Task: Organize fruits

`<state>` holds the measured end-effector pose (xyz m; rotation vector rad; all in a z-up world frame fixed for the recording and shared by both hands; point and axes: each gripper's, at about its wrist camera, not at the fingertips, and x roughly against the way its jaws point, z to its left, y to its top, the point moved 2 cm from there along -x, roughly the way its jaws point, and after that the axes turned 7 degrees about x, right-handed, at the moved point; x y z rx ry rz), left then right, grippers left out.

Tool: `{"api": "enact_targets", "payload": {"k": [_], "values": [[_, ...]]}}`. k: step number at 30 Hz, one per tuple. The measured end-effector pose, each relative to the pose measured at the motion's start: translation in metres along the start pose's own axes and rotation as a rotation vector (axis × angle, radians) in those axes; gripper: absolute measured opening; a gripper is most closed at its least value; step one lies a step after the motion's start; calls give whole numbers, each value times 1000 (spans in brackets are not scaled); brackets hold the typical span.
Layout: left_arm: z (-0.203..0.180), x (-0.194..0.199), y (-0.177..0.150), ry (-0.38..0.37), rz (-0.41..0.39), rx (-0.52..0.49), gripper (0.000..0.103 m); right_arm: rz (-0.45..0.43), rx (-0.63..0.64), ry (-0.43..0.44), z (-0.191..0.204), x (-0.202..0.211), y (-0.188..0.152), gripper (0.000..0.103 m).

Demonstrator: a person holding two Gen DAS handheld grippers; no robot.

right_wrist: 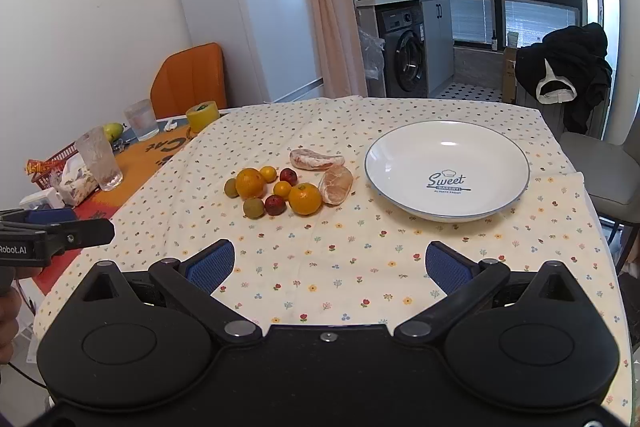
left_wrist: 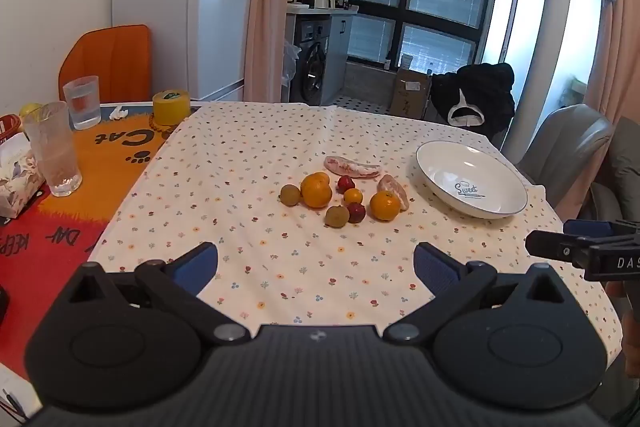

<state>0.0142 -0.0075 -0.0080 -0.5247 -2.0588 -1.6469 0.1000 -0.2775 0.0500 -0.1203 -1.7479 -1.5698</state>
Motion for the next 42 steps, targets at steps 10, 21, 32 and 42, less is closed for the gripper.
{"api": "enact_targets", "payload": {"k": [10, 21, 32, 42], "values": [[6, -2, 0, 6, 5, 15, 103, 10, -4, -8, -2, -2, 0, 103], [7, -2, 1, 5, 2, 16, 103, 9, -6, -10, -3, -1, -1, 103], [9, -1, 1, 3, 0, 17, 103, 7, -5, -11, -3, -1, 0, 103], [9, -1, 2, 5, -3, 16, 103, 8, -3, -16, -2, -1, 0, 103]]}}
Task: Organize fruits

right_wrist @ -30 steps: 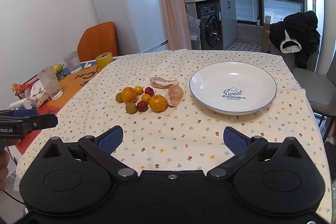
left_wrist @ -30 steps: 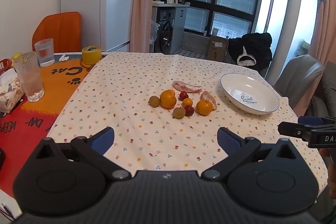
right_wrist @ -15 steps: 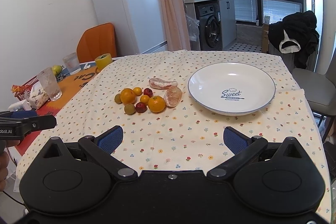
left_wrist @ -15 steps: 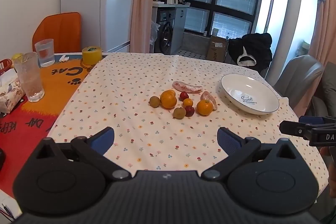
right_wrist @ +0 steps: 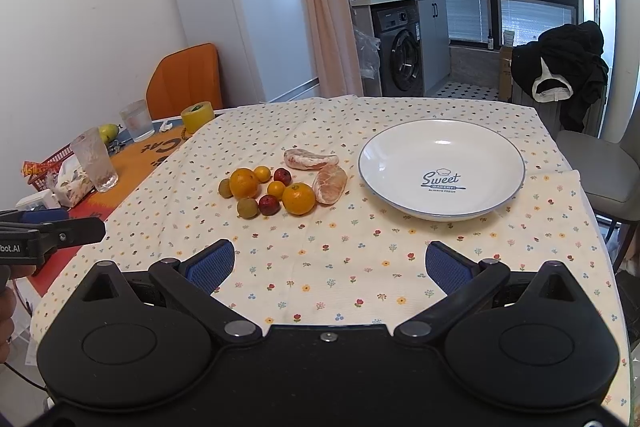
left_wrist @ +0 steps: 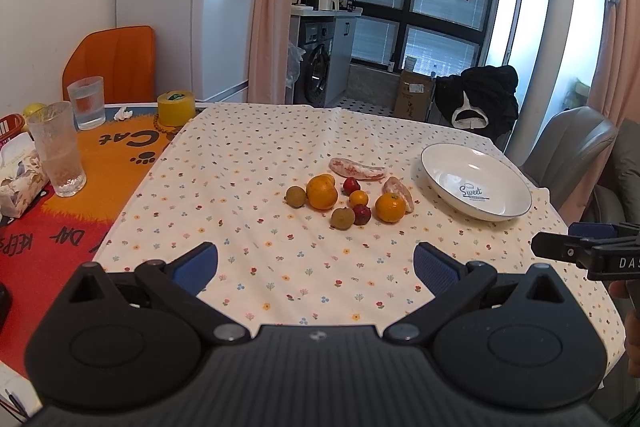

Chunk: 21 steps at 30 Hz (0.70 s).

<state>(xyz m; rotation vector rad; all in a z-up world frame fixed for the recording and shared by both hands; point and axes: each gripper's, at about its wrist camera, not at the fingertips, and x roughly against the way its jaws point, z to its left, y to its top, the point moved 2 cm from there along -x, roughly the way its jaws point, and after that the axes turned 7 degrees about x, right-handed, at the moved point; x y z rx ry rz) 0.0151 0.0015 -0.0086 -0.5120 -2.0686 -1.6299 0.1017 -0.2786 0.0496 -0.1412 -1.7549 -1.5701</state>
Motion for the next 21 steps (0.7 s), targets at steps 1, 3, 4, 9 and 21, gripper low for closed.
{"api": "enact_targets", "payload": {"k": [1, 3, 4, 9, 21], "values": [[0, 0, 0, 0, 0, -1, 103, 1, -1, 0, 0, 0, 0, 103], [0, 0, 0, 0, 0, -2, 103, 2, -2, 0, 0, 0, 0, 103], [0, 0, 0, -1, -1, -1, 103, 2, -3, 0, 0, 0, 0, 103], [0, 0, 0, 0, 0, 0, 103, 2, -3, 0, 0, 0, 0, 103], [-6, 1, -1, -5, -1, -15, 103, 4, -5, -9, -4, -1, -1, 103]]}}
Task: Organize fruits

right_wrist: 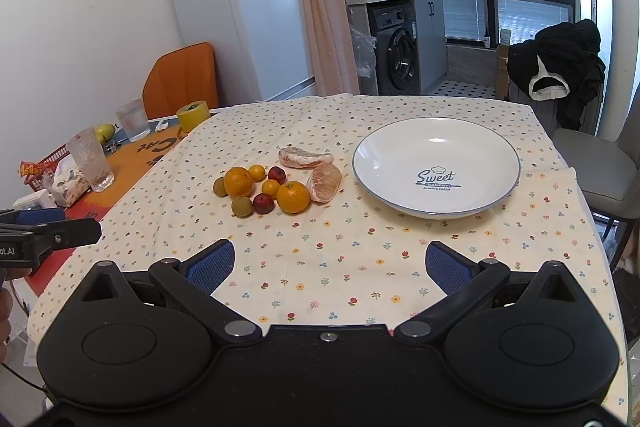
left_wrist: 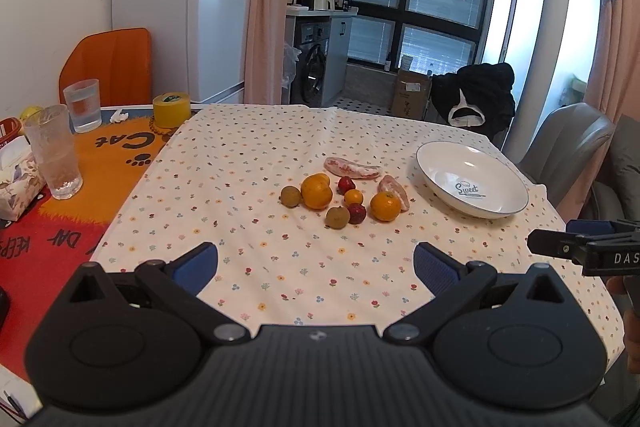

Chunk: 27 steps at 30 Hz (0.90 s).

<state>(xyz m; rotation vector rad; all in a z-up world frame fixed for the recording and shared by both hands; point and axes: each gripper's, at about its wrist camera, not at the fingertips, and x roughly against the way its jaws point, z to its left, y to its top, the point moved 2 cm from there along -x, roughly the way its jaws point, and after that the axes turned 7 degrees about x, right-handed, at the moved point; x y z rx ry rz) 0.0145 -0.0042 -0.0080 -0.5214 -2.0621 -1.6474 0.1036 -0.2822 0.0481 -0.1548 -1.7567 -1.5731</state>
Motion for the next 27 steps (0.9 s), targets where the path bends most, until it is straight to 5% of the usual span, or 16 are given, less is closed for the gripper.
{"api": "enact_targets", "payload": {"k": [27], "values": [[6, -52, 4, -12, 8, 53, 103, 13, -5, 91, -1, -46, 13, 103]]}}
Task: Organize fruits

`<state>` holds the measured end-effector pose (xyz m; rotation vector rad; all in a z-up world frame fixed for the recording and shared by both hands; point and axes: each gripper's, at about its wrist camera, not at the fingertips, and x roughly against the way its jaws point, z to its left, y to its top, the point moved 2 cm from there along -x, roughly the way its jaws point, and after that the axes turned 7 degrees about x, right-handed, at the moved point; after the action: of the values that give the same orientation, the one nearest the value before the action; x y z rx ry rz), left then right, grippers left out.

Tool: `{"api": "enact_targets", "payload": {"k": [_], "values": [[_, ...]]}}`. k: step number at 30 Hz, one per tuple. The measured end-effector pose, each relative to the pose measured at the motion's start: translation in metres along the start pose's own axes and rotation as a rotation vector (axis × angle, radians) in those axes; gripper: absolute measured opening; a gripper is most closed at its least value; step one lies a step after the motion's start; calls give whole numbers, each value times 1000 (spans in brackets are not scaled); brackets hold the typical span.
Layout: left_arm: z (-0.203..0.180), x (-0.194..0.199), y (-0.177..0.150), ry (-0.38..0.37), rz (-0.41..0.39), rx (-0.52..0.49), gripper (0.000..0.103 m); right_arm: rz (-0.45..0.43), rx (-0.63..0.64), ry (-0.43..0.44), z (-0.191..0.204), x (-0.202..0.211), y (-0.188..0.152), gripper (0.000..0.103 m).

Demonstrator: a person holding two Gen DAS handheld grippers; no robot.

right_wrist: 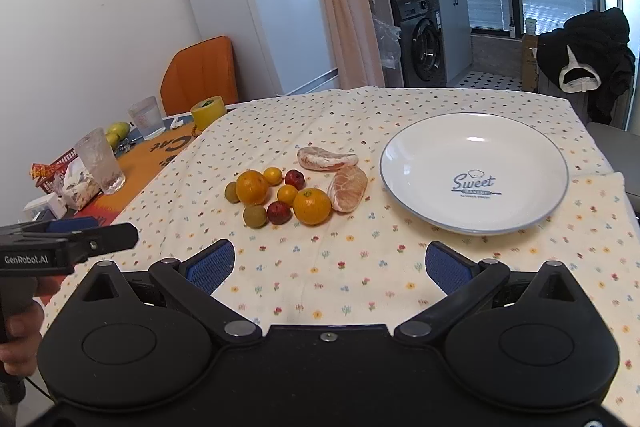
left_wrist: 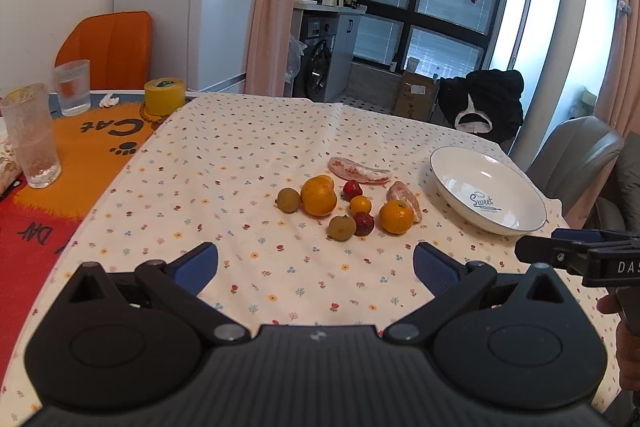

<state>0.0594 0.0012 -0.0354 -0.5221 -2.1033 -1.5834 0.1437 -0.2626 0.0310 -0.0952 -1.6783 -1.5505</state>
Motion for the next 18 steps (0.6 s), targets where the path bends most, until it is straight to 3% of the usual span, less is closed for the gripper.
{"api": "enact_targets", "payload": {"k": [18], "values": [[-2, -49, 7, -24, 17, 4, 94, 2, 67, 78, 5, -48, 15, 98]]}}
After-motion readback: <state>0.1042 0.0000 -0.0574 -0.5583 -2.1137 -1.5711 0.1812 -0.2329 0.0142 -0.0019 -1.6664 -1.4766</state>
